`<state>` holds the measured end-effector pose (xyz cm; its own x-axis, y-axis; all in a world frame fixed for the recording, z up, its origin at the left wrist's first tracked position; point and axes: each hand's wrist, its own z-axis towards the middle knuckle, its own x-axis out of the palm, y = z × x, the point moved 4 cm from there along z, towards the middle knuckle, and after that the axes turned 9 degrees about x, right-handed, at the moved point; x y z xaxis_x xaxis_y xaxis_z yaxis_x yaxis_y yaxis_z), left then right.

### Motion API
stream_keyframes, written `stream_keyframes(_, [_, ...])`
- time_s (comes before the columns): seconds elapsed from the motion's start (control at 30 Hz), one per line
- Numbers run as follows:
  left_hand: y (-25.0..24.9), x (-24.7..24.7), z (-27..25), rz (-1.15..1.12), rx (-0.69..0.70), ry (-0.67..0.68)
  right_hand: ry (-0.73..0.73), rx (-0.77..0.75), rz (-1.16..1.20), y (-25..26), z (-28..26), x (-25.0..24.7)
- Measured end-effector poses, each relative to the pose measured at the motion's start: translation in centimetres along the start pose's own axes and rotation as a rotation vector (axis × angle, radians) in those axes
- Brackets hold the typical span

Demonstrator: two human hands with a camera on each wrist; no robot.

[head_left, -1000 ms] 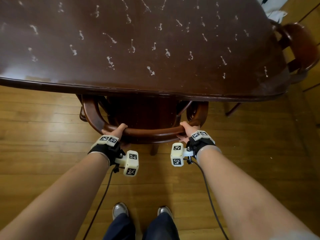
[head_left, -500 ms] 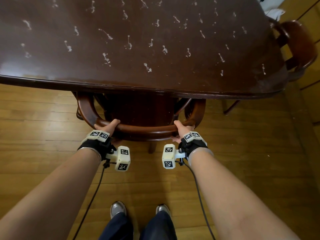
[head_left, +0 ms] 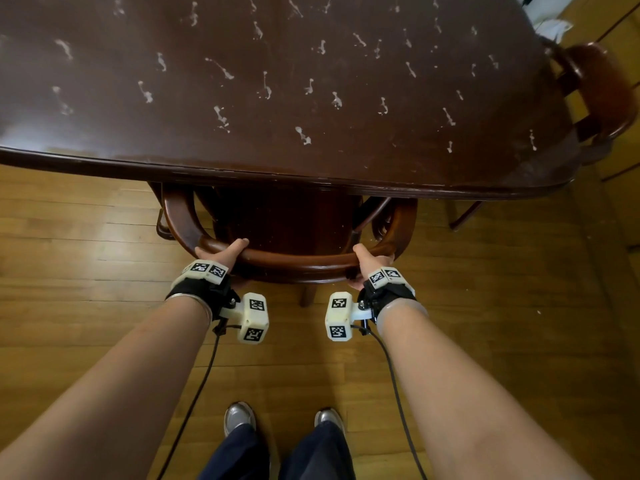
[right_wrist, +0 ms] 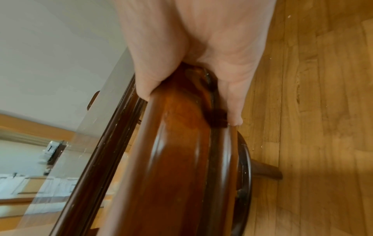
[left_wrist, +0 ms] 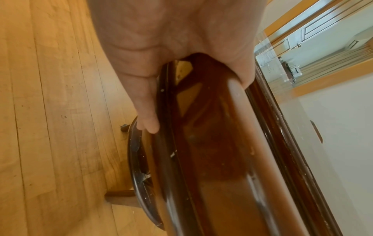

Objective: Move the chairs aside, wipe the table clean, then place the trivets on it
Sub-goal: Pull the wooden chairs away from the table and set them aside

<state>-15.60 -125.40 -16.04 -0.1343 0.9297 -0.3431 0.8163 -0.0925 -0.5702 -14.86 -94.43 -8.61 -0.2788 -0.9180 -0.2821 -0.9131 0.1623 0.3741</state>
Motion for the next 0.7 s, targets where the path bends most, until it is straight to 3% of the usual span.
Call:
stream_keyframes(0.1, [1.1,0.1,2.1,-0.065,-0.037,-0.016,-0.134,0.013,-0.212,-0.8,6.4,-0.9])
stream_keyframes(0.17, [-0.6,-0.2,-1.1,-0.040,-0.014,-0.007,-0.150,0.010,-0.294,-0.7,7.4,-1.2])
stream_keyframes(0.3, [-2.1,-0.7,-4.3,0.046,0.097,-0.002,-0.135,-0.026,-0.386,0.9,-3.3,-1.1])
stream_keyframes(0.5, [-4.1,-0.9,-6.1,0.269,0.092,-0.054,-0.186,-0.048,-0.511,1.1,-5.1,-1.1])
stream_keyframes(0.7, [-3.7,-1.4,-6.4,0.264,0.132,-0.017,-0.160,-0.055,-0.599,1.0,-6.1,-1.9])
